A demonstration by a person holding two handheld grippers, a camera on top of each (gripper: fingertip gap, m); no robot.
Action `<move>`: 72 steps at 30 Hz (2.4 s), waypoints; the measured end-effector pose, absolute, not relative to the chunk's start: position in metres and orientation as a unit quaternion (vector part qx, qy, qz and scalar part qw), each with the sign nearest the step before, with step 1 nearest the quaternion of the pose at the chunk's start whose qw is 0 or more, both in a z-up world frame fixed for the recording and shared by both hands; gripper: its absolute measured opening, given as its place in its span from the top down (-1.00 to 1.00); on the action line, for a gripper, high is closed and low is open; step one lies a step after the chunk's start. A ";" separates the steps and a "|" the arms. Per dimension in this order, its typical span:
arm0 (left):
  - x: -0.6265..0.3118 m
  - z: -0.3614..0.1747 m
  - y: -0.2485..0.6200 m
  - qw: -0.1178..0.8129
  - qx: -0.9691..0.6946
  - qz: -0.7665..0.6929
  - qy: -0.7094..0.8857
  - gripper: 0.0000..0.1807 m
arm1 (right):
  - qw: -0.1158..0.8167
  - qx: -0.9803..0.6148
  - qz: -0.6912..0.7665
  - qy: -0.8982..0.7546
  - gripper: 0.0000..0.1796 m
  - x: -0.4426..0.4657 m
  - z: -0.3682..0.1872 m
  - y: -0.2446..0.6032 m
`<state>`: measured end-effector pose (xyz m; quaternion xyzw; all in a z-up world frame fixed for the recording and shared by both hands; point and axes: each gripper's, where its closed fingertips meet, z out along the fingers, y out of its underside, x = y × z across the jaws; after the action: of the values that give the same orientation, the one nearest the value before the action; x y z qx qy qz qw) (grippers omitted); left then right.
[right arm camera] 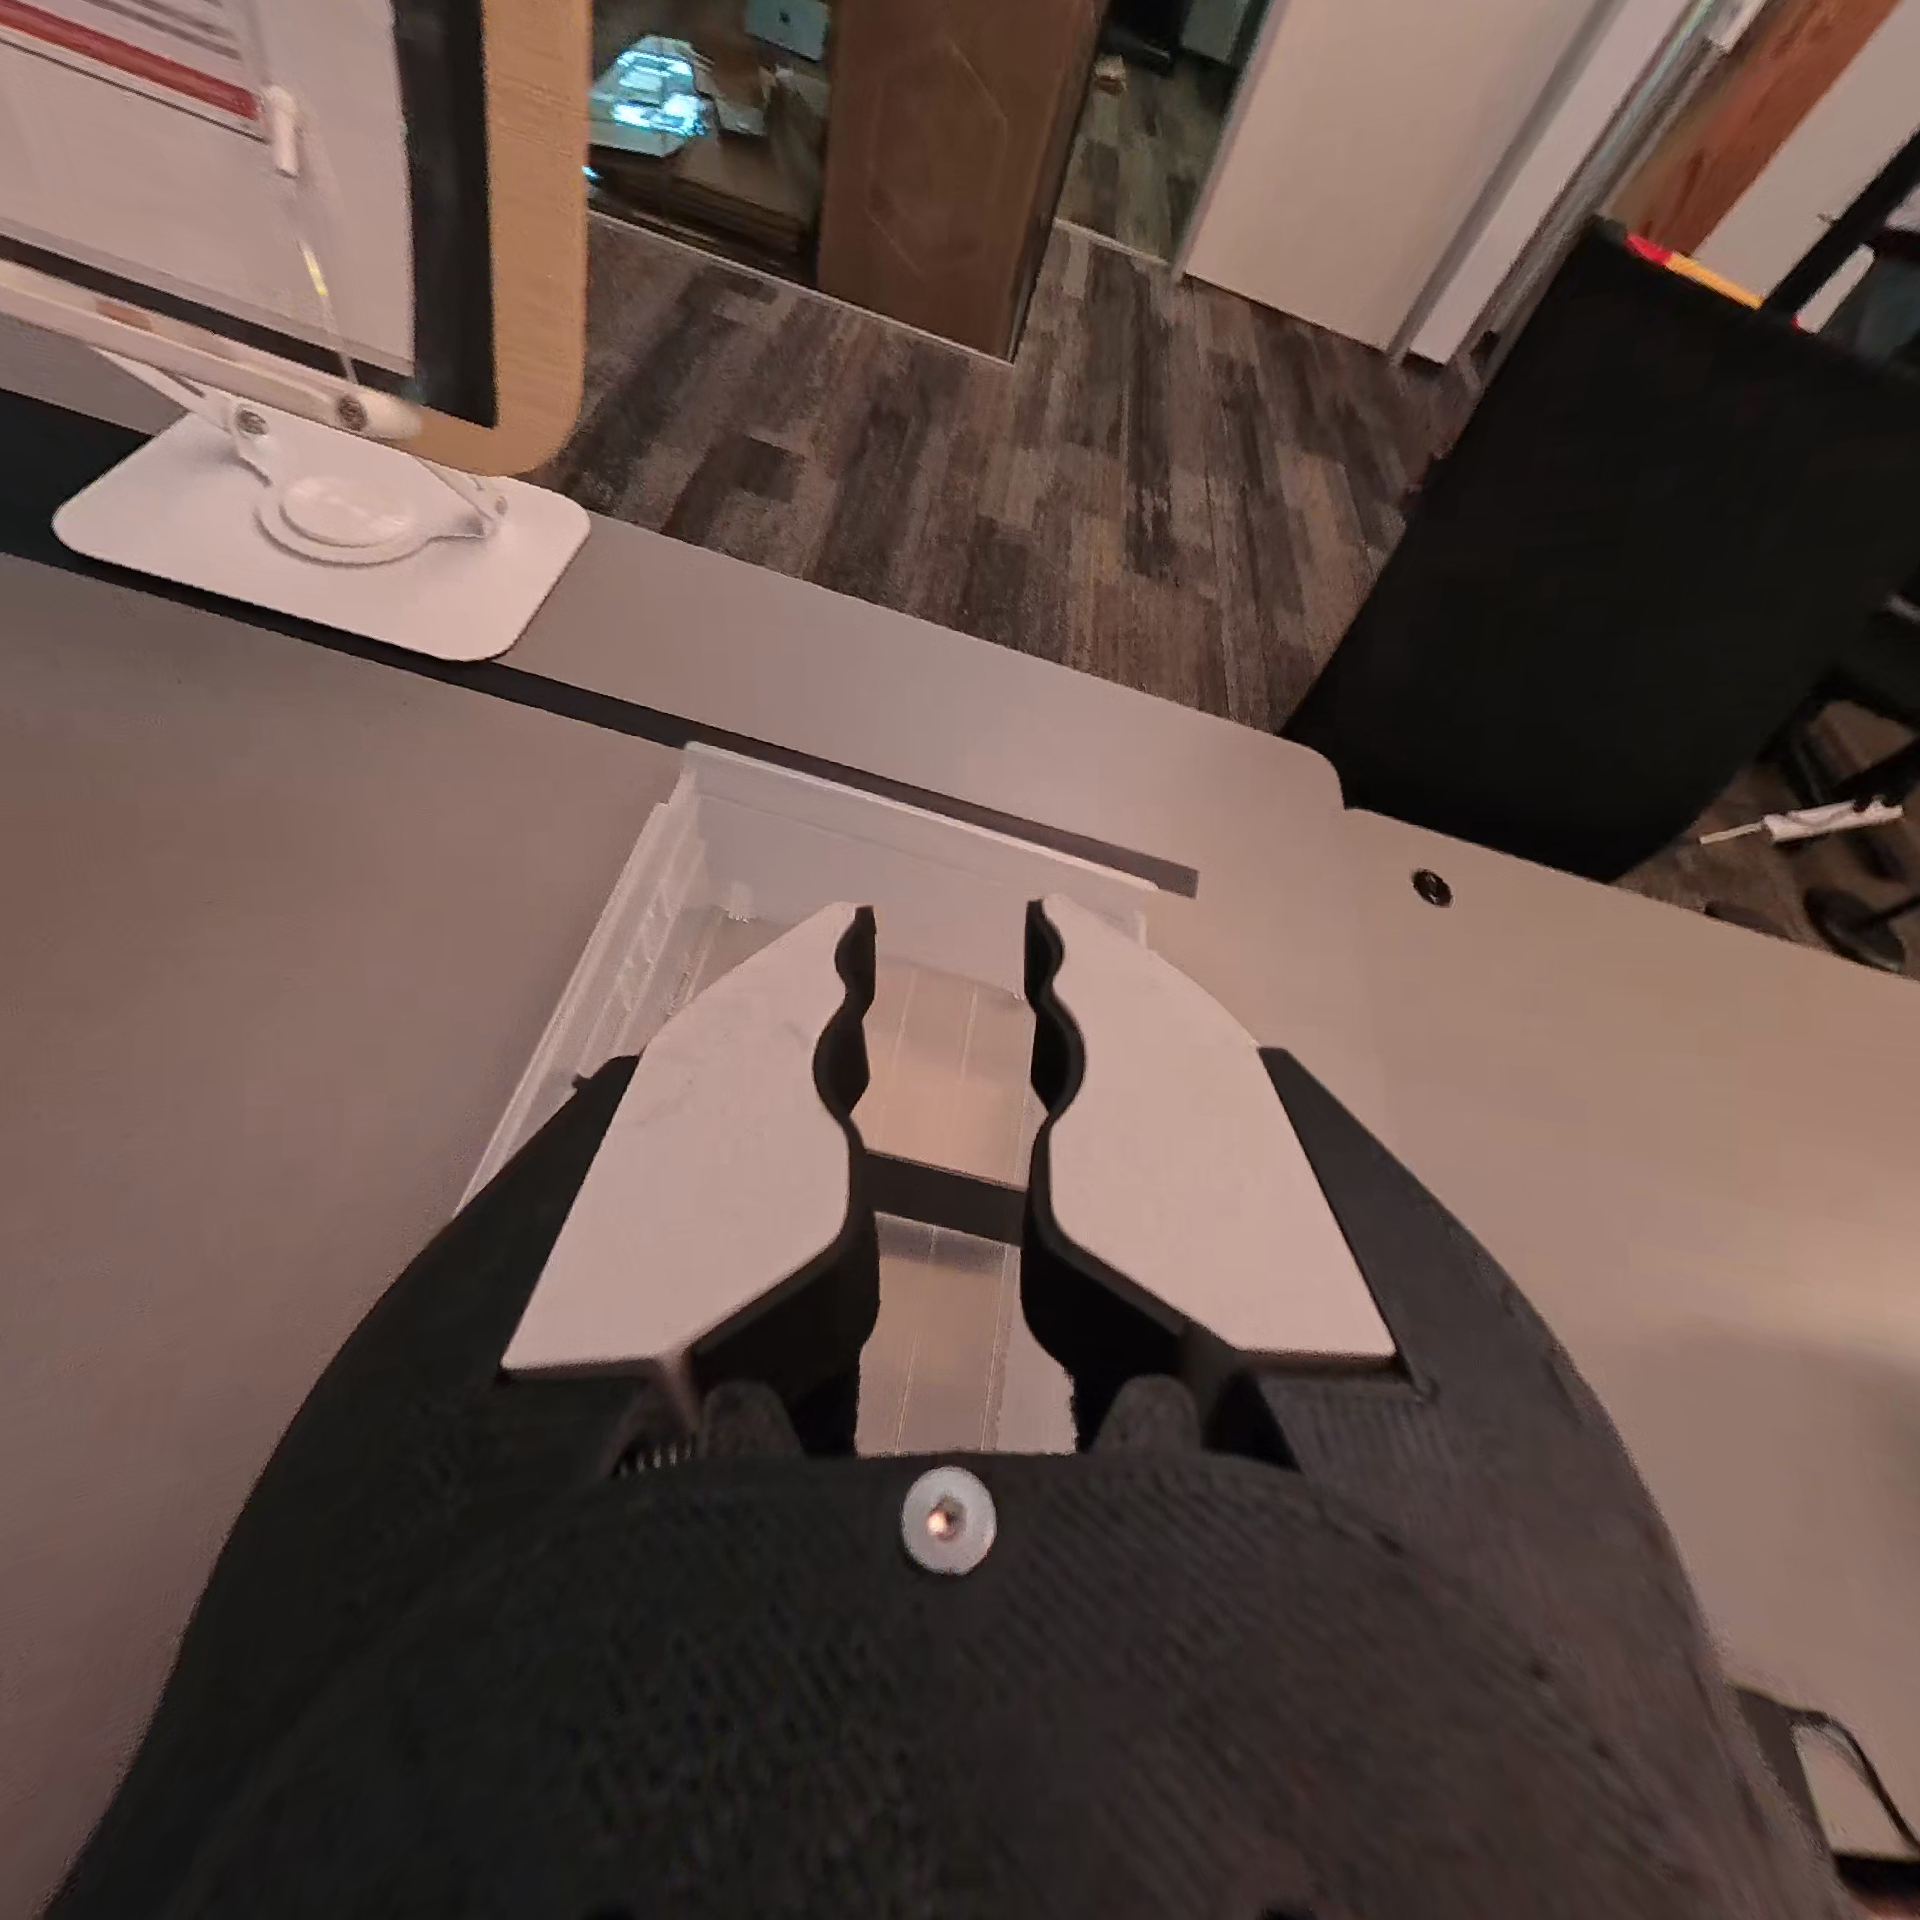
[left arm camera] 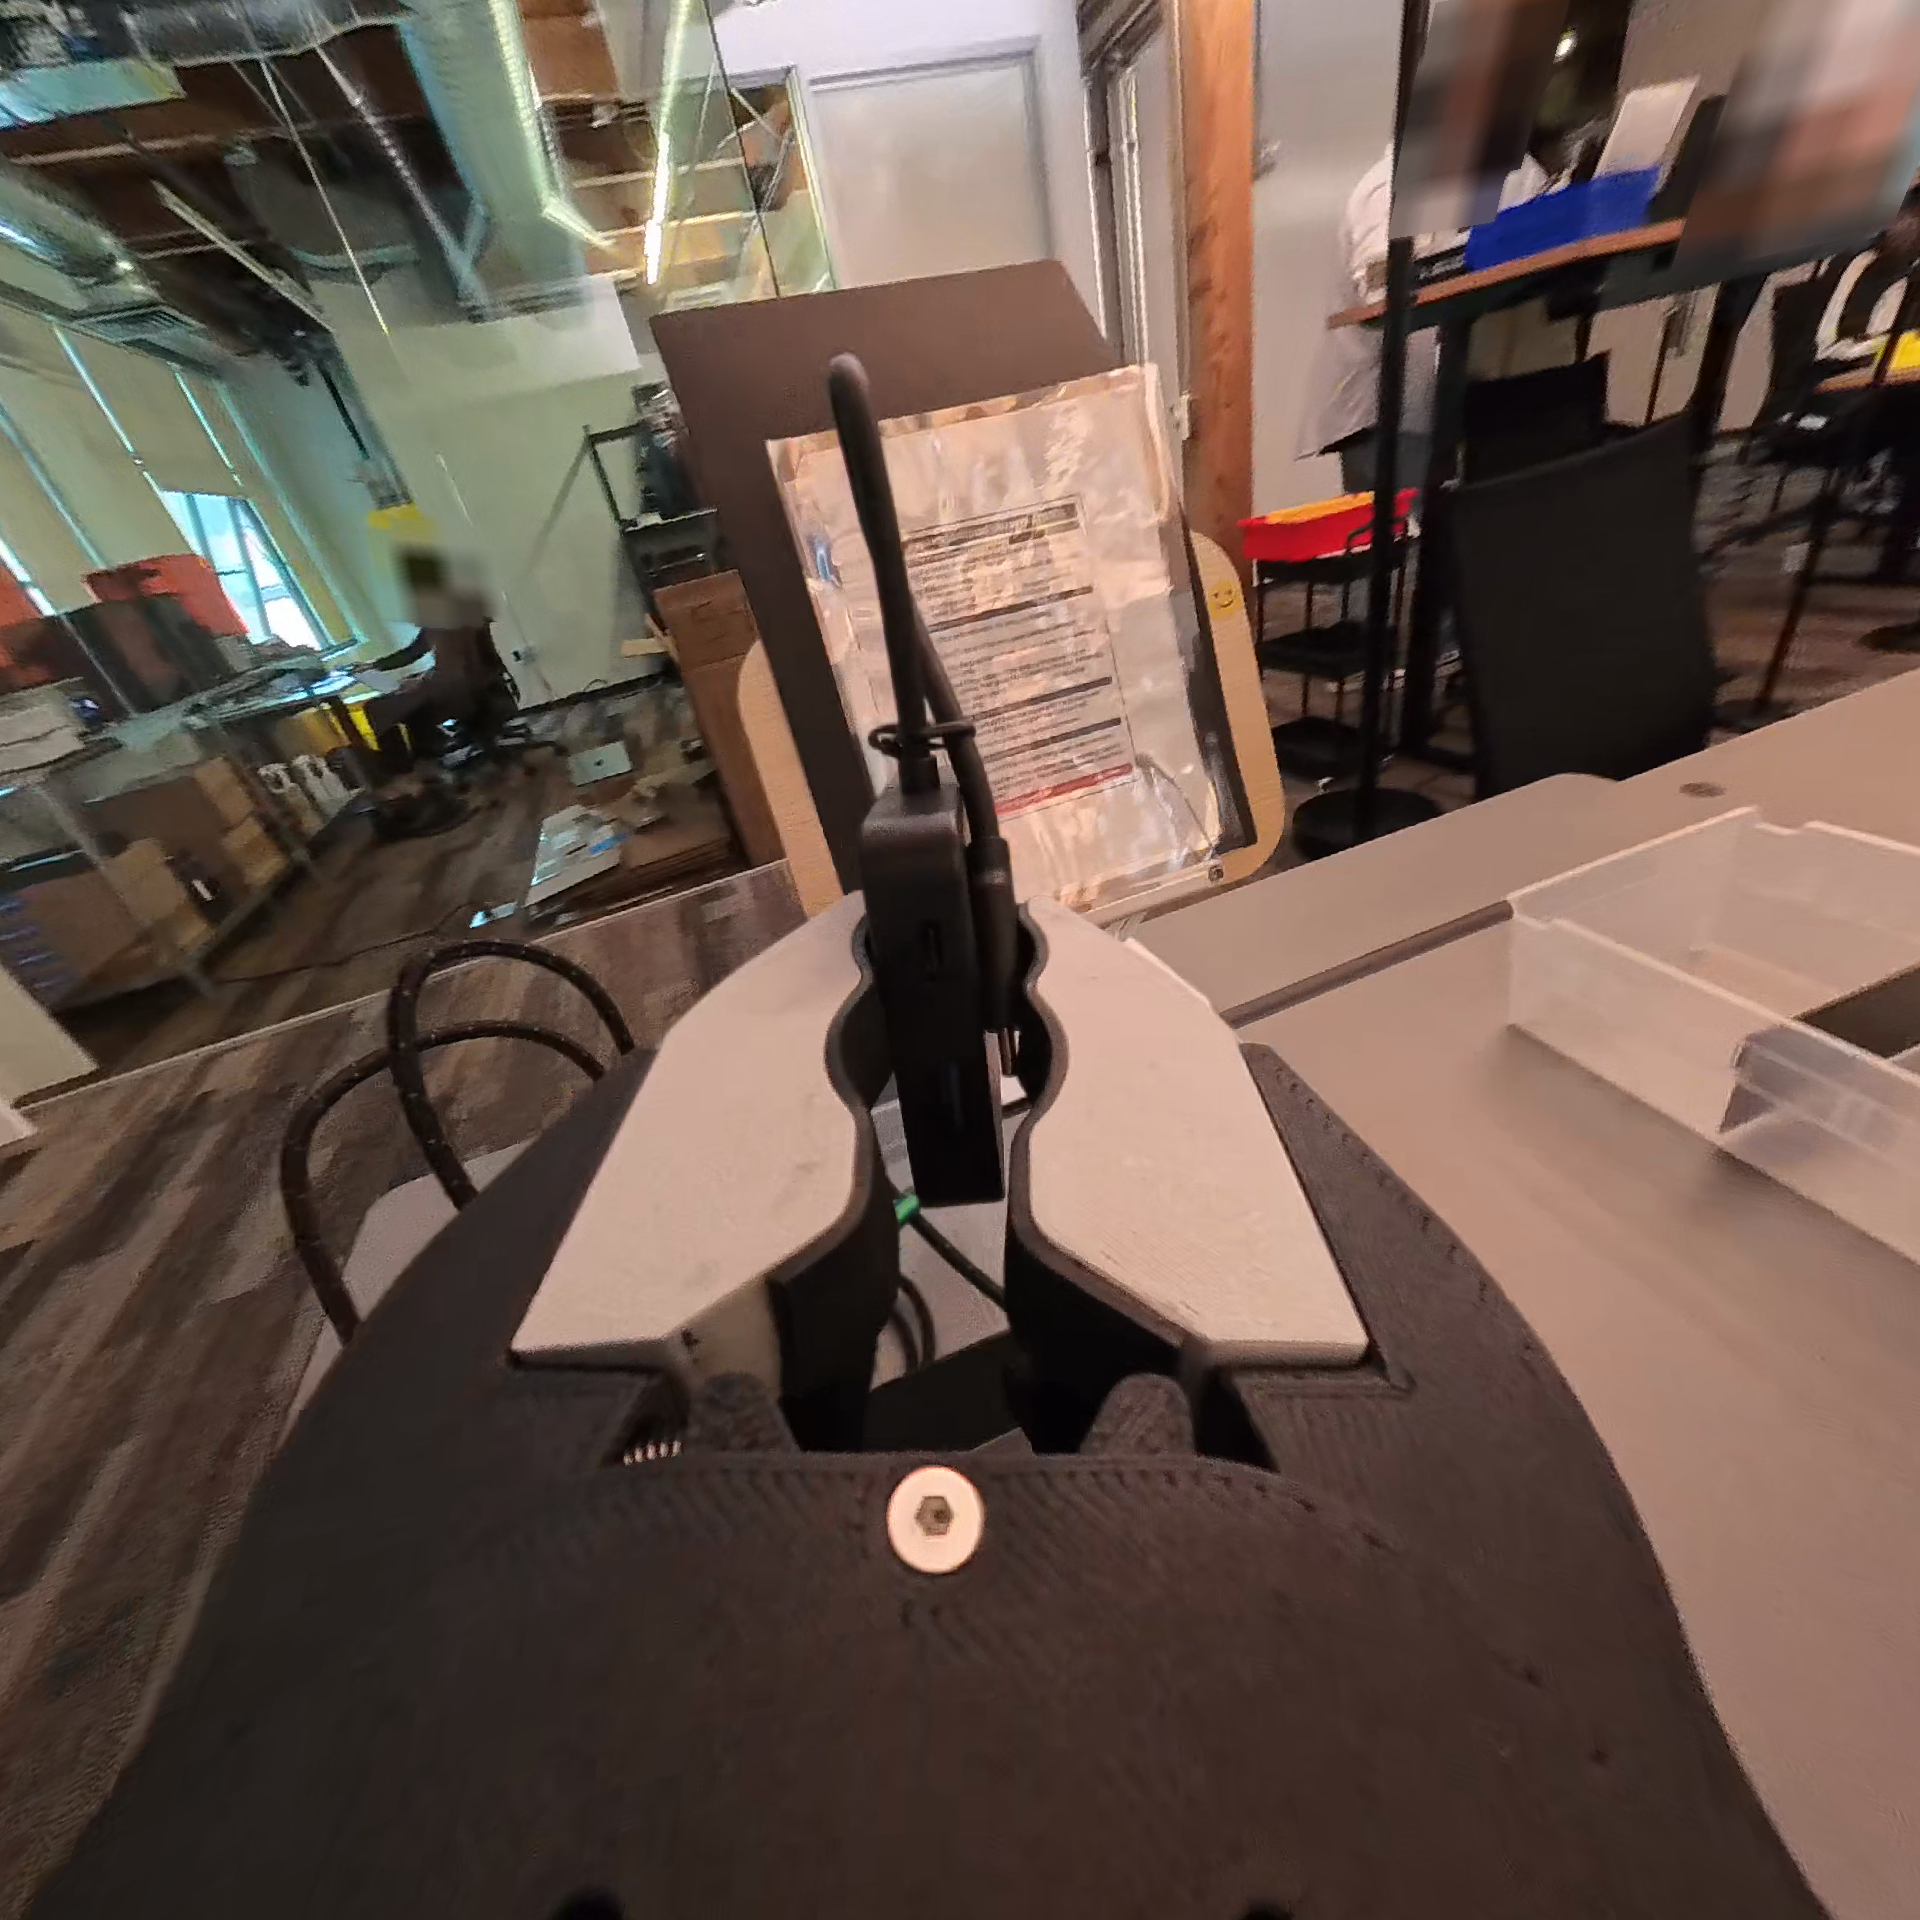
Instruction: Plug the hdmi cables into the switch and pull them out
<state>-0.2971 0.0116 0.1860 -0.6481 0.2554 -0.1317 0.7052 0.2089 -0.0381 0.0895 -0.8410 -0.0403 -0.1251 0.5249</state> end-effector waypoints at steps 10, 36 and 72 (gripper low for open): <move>-0.279 0.182 0.032 0.691 -0.603 -0.309 0.250 0.79 | 0.546 -0.817 -0.155 -0.096 0.70 0.176 0.102 -0.018; -0.141 0.132 -0.027 0.392 -0.579 -0.564 0.440 0.79 | 0.681 -0.483 -0.049 -0.548 0.57 -0.106 0.117 -0.050; -0.088 0.106 0.002 0.717 -0.400 0.024 0.570 0.29 | 0.524 -0.780 0.127 -0.318 0.74 -0.058 0.096 -0.030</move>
<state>-0.0876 0.0024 0.1055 -0.4001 0.5701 0.0245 0.7171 -0.0584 -0.0305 0.0958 -0.7797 -0.3175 0.1273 0.5244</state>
